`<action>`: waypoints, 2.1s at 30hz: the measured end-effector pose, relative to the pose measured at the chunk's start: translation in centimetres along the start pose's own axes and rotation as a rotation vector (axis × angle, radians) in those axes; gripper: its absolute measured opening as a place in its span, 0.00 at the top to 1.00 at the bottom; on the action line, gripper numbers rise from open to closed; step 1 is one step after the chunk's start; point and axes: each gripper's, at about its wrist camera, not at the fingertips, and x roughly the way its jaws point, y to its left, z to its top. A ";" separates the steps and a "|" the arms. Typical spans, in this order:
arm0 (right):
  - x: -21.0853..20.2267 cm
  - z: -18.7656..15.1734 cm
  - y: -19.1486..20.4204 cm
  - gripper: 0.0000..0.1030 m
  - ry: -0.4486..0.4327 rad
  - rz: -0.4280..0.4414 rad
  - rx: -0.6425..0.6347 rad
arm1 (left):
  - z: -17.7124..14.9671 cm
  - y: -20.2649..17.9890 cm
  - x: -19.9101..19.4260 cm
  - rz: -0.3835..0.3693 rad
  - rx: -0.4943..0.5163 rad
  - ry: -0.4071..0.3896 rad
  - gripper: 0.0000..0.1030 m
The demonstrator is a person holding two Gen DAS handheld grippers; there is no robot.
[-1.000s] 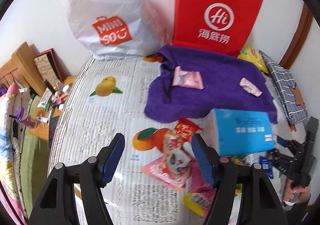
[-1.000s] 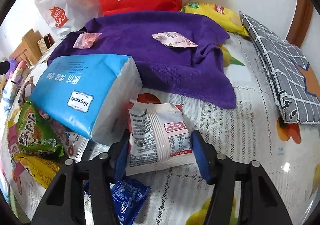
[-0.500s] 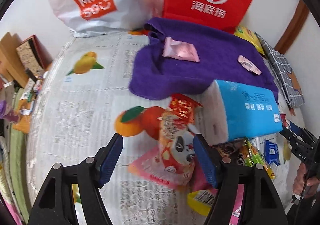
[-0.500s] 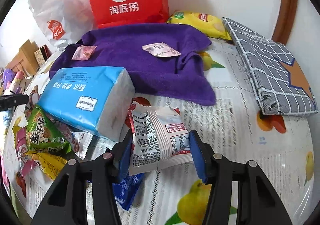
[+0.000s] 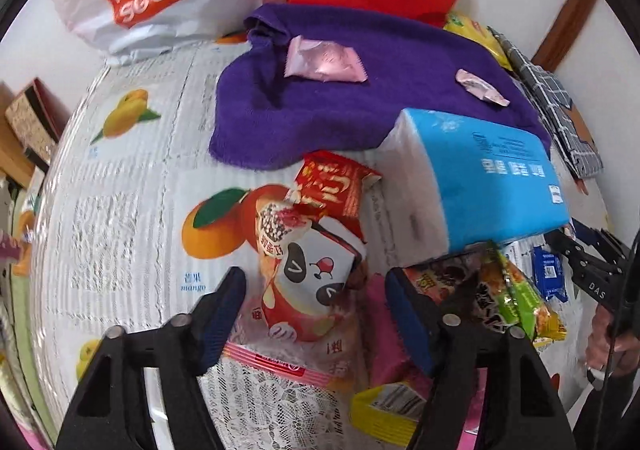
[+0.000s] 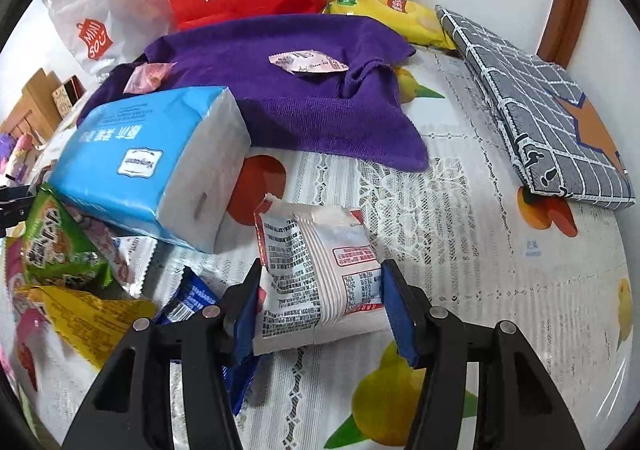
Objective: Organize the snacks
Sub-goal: 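Grasp the white snack packet with the right tool while the left grasps the panda-print bag, then carry the white packet and panda-print bag toward the purple towel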
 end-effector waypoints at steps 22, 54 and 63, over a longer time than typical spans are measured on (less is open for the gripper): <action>-10.8 -0.1 1.4 0.51 -0.163 0.033 0.039 | -2.6 -0.6 -10.8 -0.056 -0.039 -0.206 0.63; -17.4 5.6 4.9 0.51 -0.316 0.103 0.031 | 2.6 -7.2 -15.7 -0.128 0.036 -0.321 0.63; -15.1 9.4 4.2 0.51 -0.318 0.103 0.044 | 7.0 -6.2 -13.7 -0.131 0.009 -0.322 0.63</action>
